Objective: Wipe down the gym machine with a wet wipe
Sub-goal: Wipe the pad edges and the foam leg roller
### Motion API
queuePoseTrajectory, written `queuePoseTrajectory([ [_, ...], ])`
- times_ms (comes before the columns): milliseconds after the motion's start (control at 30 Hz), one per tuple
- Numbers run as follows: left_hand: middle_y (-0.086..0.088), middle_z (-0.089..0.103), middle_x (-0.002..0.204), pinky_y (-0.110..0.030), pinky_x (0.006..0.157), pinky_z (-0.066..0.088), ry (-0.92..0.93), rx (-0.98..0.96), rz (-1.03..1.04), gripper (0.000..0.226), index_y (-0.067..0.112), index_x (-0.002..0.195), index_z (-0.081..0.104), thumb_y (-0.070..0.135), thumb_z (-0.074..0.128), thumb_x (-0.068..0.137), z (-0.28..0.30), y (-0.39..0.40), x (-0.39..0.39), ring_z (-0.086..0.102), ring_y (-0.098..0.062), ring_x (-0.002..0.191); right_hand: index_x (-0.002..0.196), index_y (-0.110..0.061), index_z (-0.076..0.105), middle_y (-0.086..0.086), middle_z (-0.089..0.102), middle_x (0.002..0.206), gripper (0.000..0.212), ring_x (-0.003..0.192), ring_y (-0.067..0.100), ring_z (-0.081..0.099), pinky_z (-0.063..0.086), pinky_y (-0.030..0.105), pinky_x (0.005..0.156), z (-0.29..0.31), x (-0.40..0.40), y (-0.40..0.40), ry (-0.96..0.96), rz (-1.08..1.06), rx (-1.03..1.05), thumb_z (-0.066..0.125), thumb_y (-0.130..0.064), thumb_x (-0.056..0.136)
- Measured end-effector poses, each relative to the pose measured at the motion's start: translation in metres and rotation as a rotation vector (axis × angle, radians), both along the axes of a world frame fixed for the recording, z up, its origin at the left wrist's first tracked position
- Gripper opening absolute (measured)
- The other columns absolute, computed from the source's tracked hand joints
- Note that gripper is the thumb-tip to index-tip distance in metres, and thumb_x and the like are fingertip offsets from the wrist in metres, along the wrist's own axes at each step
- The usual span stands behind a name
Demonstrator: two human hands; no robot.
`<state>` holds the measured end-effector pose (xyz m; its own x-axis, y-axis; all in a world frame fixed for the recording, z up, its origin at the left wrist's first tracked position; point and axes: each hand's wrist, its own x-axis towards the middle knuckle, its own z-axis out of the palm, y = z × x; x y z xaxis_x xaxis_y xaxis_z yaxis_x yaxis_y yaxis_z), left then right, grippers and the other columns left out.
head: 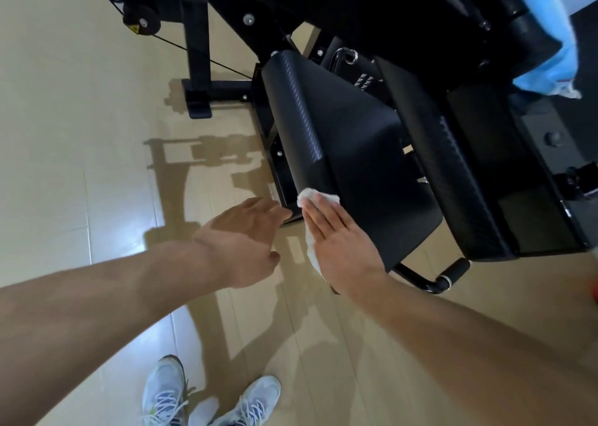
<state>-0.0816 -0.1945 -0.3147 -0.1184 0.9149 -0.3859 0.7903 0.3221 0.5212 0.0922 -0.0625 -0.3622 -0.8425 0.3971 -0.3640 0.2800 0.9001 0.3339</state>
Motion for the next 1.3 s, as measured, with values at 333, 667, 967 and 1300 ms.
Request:
queuePoseTrajectory([
  [333, 0.007, 0.031, 0.158, -0.028, 0.112, 0.029, -0.114, 0.017, 0.069, 0.067, 0.029, 0.155, 0.027, 0.031, 0.059, 0.096, 0.010, 0.002, -0.005, 0.027, -0.014, 0.146, 0.161, -0.008, 0.011, 0.011, 0.001, 0.170, 0.064, 0.156, 0.036, 0.003, 0.031, 0.053, 0.119, -0.001, 0.090, -0.038, 0.154, -0.165, -0.095, 0.035, -0.025, 0.104],
  [667, 0.013, 0.029, 0.160, -0.026, 0.110, 0.032, -0.186, 0.104, 0.161, 0.070, 0.032, 0.156, 0.025, 0.034, 0.061, 0.096, 0.031, 0.003, -0.013, 0.032, -0.011, 0.144, 0.154, -0.007, -0.028, 0.019, -0.039, 0.159, 0.082, 0.149, 0.040, -0.029, 0.008, 0.048, 0.127, -0.013, 0.001, 0.000, 0.145, -0.283, 0.000, 0.033, -0.034, 0.107],
  [967, 0.014, 0.031, 0.158, -0.025, 0.112, 0.030, -0.058, 0.125, 0.159, 0.070, 0.031, 0.157, 0.023, 0.033, 0.058, 0.096, 0.017, 0.010, -0.023, 0.029, -0.009, 0.146, 0.162, -0.012, -0.006, 0.012, -0.014, 0.169, 0.070, 0.155, 0.038, -0.012, 0.007, 0.046, 0.127, -0.028, -0.053, 0.040, 0.261, -0.204, -0.030, 0.032, -0.034, 0.106],
  [1300, 0.010, 0.035, 0.157, -0.025, 0.104, 0.036, 0.130, 0.217, 0.213, 0.068, 0.029, 0.155, 0.026, 0.032, 0.058, 0.096, 0.019, 0.016, -0.043, 0.036, -0.011, 0.142, 0.157, -0.007, -0.017, 0.011, -0.016, 0.169, 0.073, 0.155, 0.034, -0.016, 0.000, 0.044, 0.127, -0.019, -0.155, 0.107, 0.198, -0.095, -0.025, 0.030, -0.031, 0.106],
])
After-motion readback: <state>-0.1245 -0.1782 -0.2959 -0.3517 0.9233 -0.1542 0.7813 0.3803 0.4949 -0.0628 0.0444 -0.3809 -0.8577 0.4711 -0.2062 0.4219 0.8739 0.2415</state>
